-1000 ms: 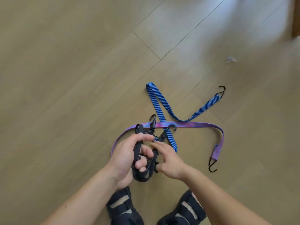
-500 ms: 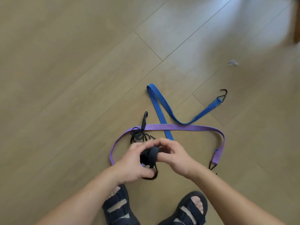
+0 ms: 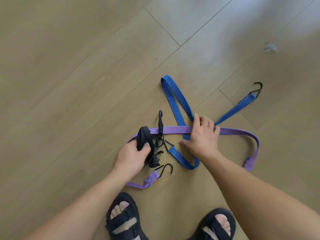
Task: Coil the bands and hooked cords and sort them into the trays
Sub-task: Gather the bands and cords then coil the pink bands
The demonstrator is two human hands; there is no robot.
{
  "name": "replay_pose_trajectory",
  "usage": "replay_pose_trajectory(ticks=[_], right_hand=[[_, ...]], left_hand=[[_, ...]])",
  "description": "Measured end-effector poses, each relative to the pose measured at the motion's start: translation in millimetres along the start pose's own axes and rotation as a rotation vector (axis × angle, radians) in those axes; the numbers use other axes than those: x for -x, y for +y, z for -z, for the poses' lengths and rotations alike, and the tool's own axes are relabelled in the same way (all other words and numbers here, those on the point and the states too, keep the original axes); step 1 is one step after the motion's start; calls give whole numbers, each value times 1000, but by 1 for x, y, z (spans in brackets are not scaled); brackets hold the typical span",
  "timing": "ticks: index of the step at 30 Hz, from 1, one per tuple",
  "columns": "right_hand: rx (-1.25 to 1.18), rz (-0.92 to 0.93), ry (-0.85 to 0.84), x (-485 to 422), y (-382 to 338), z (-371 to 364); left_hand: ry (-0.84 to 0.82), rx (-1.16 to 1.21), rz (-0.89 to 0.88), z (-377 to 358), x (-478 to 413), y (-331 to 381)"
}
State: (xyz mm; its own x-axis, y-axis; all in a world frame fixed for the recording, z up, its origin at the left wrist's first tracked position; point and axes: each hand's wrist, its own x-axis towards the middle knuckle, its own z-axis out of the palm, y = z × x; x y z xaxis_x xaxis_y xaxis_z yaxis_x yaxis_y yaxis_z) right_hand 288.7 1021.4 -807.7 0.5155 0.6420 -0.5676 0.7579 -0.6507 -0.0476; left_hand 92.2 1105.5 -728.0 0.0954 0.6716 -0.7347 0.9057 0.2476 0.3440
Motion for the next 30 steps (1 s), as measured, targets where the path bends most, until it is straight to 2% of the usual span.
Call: replay_pose_trajectory(ticks=[3,7,9,11,14,17,19,22,26,30], right_hand=[[35,-25,6,18,-8,-19],[-222,-198,-169,45,-1,-3],[-390,-213,-119,63,5,24],[-503,-182,-62,84,10,63],[-608,-192,-42,122,23,131],[-824,-170,-84,164,34,203],[-965,-159,-88,197,40,257],[-1142,-152,-2,251,54,334],[-1448,-162,130,334,74,427],[-1690,-217,241,413,87,505]], left_hand=[[36,-60,-76,1,1,-2],[23,18,-128,22,20,15],[-5,124,-135,40,41,34],[-14,122,-174,57,67,52],[6,-48,-251,87,112,80],[-100,-109,-324,124,167,119],[-196,58,-310,151,209,155],[-261,386,-264,192,272,210],[-369,475,-387,243,355,279],[-540,521,-374,283,446,333]])
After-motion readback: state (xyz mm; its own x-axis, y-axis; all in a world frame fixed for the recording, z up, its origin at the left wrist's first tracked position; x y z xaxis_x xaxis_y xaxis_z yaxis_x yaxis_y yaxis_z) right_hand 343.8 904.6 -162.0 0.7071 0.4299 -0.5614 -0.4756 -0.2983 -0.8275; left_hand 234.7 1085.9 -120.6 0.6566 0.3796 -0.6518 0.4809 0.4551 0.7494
